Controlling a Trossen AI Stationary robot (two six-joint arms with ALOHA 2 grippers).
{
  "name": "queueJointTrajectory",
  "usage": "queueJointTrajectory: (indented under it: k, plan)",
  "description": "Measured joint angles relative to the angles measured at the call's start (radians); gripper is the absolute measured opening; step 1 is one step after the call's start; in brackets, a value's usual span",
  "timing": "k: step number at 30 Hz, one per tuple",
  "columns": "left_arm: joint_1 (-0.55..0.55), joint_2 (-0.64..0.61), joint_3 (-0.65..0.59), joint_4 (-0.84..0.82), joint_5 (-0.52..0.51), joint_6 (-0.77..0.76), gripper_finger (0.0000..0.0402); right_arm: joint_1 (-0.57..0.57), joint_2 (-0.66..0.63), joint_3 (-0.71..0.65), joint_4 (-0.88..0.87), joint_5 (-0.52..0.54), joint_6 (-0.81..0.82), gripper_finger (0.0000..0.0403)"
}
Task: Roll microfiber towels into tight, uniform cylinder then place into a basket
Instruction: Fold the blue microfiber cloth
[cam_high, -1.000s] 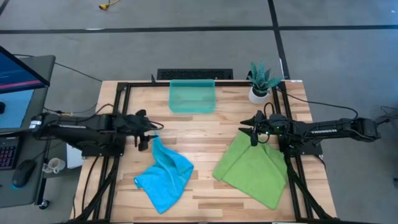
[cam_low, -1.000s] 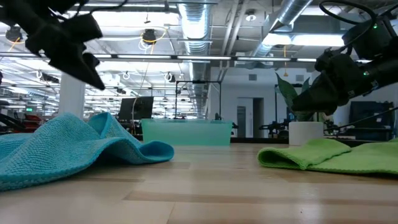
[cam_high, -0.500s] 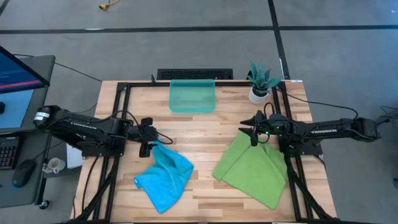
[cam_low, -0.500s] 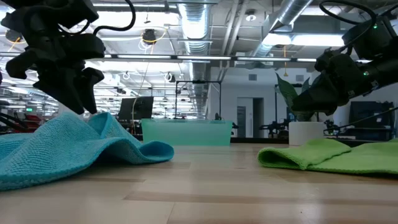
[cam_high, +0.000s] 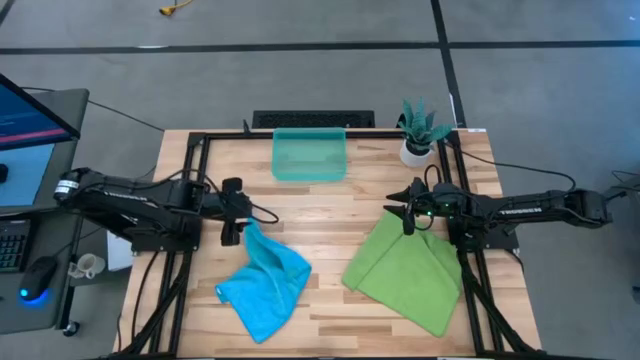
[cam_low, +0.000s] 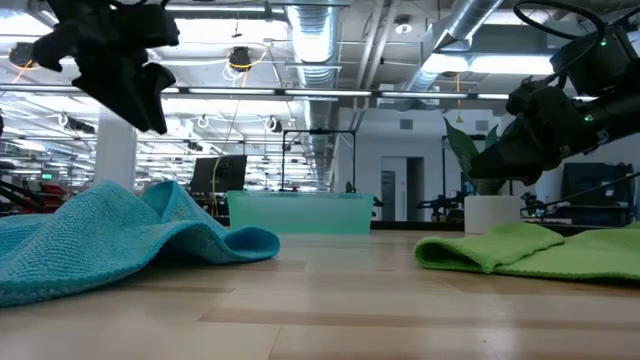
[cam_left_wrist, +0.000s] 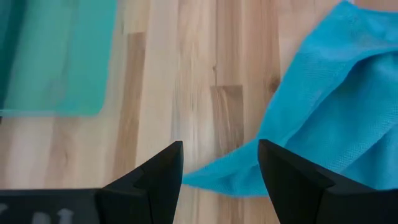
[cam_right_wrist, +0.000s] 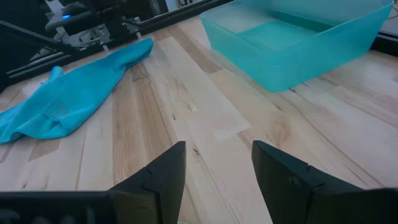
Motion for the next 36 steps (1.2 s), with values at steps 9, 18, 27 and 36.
queueJointTrajectory:
  k: [9, 18, 27, 36]
  plan:
    - [0.0, 0.089, -0.029, 0.048, -0.019, 0.022, 0.02, 0.0, 0.0, 0.0, -0.017, 0.0, 0.0, 0.0207]
    - [-0.004, 0.304, -0.027, 0.046, -0.013, 0.06, 0.02, 0.0, 0.0, 0.0, -0.027, 0.0, 0.0, 0.0207]
    - [-0.013, 0.425, 0.013, -0.07, -0.03, 0.051, 0.02, 0.0, 0.0, 0.0, -0.038, 0.0, 0.0, 0.0207]
    - [-0.038, 0.415, 0.014, -0.08, -0.076, 0.027, 0.02, 0.0, 0.0, 0.0, -0.045, 0.0, 0.0, 0.0207]
